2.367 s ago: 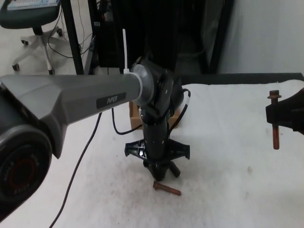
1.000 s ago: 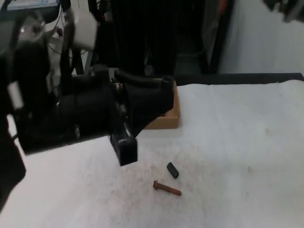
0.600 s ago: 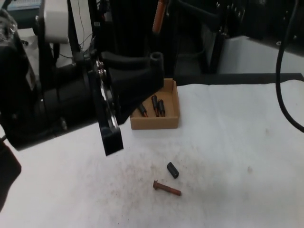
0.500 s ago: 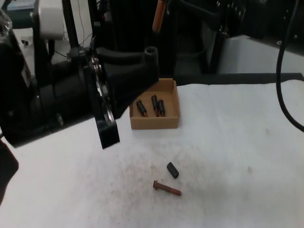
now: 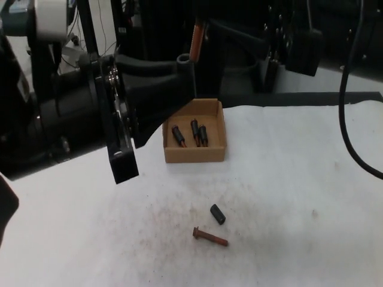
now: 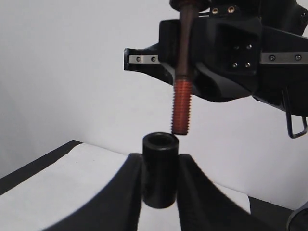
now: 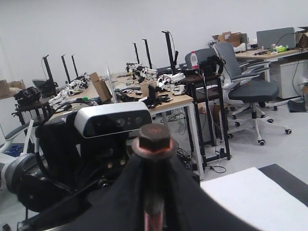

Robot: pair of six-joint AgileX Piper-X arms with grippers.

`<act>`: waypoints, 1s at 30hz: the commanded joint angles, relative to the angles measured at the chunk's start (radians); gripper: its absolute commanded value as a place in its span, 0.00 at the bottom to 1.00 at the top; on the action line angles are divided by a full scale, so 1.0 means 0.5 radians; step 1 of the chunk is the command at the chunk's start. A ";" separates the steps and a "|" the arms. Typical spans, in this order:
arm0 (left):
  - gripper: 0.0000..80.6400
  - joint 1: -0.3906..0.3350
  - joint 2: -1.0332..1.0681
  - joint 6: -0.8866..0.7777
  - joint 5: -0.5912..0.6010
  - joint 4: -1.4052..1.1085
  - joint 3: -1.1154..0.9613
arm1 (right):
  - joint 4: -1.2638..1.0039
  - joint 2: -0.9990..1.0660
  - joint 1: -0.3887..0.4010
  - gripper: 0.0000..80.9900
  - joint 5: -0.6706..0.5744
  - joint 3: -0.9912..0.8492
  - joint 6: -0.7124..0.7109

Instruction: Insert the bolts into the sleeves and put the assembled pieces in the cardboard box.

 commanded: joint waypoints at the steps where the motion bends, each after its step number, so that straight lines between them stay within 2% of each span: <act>1: 0.00 0.004 -0.020 -0.017 0.041 0.048 -0.017 | 0.004 -0.002 0.003 0.01 0.016 -0.021 -0.025; 6: 0.00 0.004 -0.020 -0.017 0.130 0.156 -0.017 | 0.004 -0.002 0.003 0.01 0.016 -0.021 -0.025; 30: 0.00 0.004 -0.016 0.018 0.170 0.158 -0.024 | 0.154 0.013 0.024 0.01 0.061 -0.021 -0.130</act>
